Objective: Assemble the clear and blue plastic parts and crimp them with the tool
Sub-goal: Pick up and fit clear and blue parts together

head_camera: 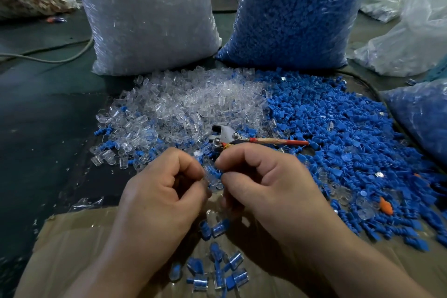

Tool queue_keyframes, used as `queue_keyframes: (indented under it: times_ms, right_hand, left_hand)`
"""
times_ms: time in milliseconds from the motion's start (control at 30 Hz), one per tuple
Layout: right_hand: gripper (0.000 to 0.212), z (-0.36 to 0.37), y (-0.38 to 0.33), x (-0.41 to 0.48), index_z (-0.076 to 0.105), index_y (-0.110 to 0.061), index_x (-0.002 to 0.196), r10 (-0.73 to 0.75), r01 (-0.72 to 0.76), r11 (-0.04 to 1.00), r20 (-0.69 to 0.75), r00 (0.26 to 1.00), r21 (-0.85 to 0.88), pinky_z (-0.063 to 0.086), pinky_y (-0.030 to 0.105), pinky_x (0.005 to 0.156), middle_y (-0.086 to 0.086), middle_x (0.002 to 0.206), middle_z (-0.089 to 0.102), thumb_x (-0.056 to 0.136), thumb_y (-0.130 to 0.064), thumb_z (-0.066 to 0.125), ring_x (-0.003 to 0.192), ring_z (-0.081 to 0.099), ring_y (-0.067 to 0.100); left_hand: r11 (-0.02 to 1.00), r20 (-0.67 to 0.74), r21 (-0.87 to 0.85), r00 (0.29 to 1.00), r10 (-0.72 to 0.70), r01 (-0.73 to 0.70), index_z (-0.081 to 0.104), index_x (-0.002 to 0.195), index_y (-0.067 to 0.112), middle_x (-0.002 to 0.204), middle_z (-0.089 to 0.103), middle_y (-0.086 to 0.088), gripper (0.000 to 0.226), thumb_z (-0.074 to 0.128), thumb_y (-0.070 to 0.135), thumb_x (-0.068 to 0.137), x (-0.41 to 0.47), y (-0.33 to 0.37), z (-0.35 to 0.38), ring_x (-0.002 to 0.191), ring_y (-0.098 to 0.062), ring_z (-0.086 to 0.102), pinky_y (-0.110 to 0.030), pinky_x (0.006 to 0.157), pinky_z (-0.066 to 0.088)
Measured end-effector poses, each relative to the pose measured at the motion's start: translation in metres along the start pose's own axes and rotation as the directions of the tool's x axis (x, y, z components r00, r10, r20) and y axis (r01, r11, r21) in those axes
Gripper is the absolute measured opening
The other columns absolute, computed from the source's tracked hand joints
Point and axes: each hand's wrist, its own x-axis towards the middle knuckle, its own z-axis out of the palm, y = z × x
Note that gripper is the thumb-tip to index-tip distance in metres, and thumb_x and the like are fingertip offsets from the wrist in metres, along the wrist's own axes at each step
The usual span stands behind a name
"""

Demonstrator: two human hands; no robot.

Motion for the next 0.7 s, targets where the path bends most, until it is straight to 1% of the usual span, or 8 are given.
queue_keyframes:
  times_ms: [100, 200, 267, 367, 467, 567, 600, 700]
  right_hand:
    - [0.02, 0.0034, -0.0003, 0.0007, 0.065, -0.039, 0.096, -0.084, 0.074, 0.975, -0.039, 0.996, -0.211, 0.055, 0.024, 0.068, -0.02, 0.087, 0.067, 0.08, -0.028, 0.061, 0.078, 0.066, 0.002]
    - [0.025, 0.0054, -0.0012, 0.0017, 0.061, -0.041, 0.099, -0.146, 0.117, 0.937, -0.063, 0.987, -0.329, 0.048, 0.015, 0.076, -0.023, 0.096, 0.064, 0.078, -0.028, 0.059, 0.089, 0.061, -0.004]
    - [0.026, 0.0055, -0.0011, 0.0019, 0.06, -0.041, 0.1, -0.173, 0.136, 0.92, -0.069, 0.983, -0.366, 0.045, 0.014, 0.078, -0.021, 0.096, 0.064, 0.078, -0.028, 0.058, 0.091, 0.059, -0.004]
    - [0.019, 0.0051, -0.0005, 0.0016, 0.063, -0.035, 0.095, -0.19, 0.153, 0.896, -0.047, 0.981, -0.417, 0.047, 0.019, 0.076, -0.017, 0.09, 0.064, 0.078, -0.029, 0.056, 0.09, 0.059, -0.001]
    - [0.015, 0.005, -0.0008, 0.001, 0.063, -0.032, 0.09, -0.197, 0.16, 0.887, -0.041, 0.98, -0.433, 0.047, 0.02, 0.075, -0.017, 0.088, 0.063, 0.078, -0.03, 0.054, 0.089, 0.059, 0.0]
    - [0.018, 0.0043, -0.0013, 0.0006, 0.061, -0.033, 0.091, -0.17, 0.125, 0.915, -0.085, 0.982, -0.383, 0.048, 0.02, 0.068, -0.021, 0.09, 0.063, 0.075, -0.034, 0.052, 0.084, 0.06, 0.0]
    - [0.018, 0.0035, -0.0012, 0.0004, 0.062, -0.033, 0.09, -0.148, 0.103, 0.93, -0.101, 0.984, -0.353, 0.049, 0.021, 0.064, -0.02, 0.088, 0.063, 0.075, -0.033, 0.053, 0.08, 0.061, 0.001]
    - [0.014, 0.0037, -0.0008, 0.0004, 0.063, -0.031, 0.088, -0.161, 0.112, 0.925, -0.107, 0.981, -0.364, 0.048, 0.02, 0.065, -0.019, 0.086, 0.063, 0.077, -0.029, 0.056, 0.081, 0.06, 0.001]
  left_hand:
    - [0.996, -0.009, 0.078, 0.999, 0.05, -0.049, 0.06, 0.084, 0.04, 0.091, 0.066, 0.025, 0.03, 0.079, 0.019, 0.073, 0.0005, 0.0002, 0.0001, 0.08, 0.003, 0.063, -0.004, 0.063, 0.046]
    - [0.992, -0.018, 0.098, 0.996, 0.087, -0.085, 0.06, 0.084, 0.038, 0.093, 0.065, 0.023, 0.036, 0.08, 0.011, 0.073, 0.0007, -0.0002, 0.0003, 0.083, 0.003, 0.063, -0.003, 0.064, 0.045]
    - [0.994, -0.023, 0.06, 0.995, 0.095, -0.094, 0.062, 0.085, 0.038, 0.092, 0.066, 0.021, 0.034, 0.081, 0.012, 0.074, 0.0007, 0.0002, 0.0003, 0.083, 0.0, 0.064, -0.005, 0.064, 0.047]
    - [0.993, -0.018, 0.008, 0.993, 0.114, -0.114, 0.064, 0.088, 0.04, 0.091, 0.069, 0.021, 0.024, 0.075, 0.023, 0.075, 0.0007, 0.0022, -0.0006, 0.082, -0.001, 0.067, -0.006, 0.064, 0.048]
    - [0.997, -0.033, -0.049, 0.998, 0.049, -0.051, 0.065, 0.089, 0.043, 0.085, 0.071, 0.02, 0.022, 0.072, 0.027, 0.075, 0.0004, 0.0009, 0.0004, 0.074, -0.002, 0.068, -0.015, 0.06, 0.054]
    - [0.982, -0.022, -0.186, 0.999, -0.049, 0.044, 0.066, 0.095, 0.047, 0.082, 0.073, 0.012, 0.027, 0.073, 0.027, 0.078, -0.0009, 0.0, 0.0027, 0.069, -0.008, 0.072, -0.042, 0.064, 0.063]
    - [0.975, -0.014, -0.212, 0.998, -0.069, 0.065, 0.066, 0.097, 0.048, 0.084, 0.073, 0.012, 0.029, 0.07, 0.028, 0.078, -0.0012, 0.0008, 0.0025, 0.07, -0.008, 0.073, -0.046, 0.065, 0.063]
    - [0.989, 0.001, -0.137, 0.999, -0.049, 0.048, 0.065, 0.101, 0.055, 0.088, 0.072, 0.017, 0.032, 0.064, 0.033, 0.078, -0.0023, 0.0039, 0.0015, 0.074, -0.004, 0.072, -0.037, 0.066, 0.061]
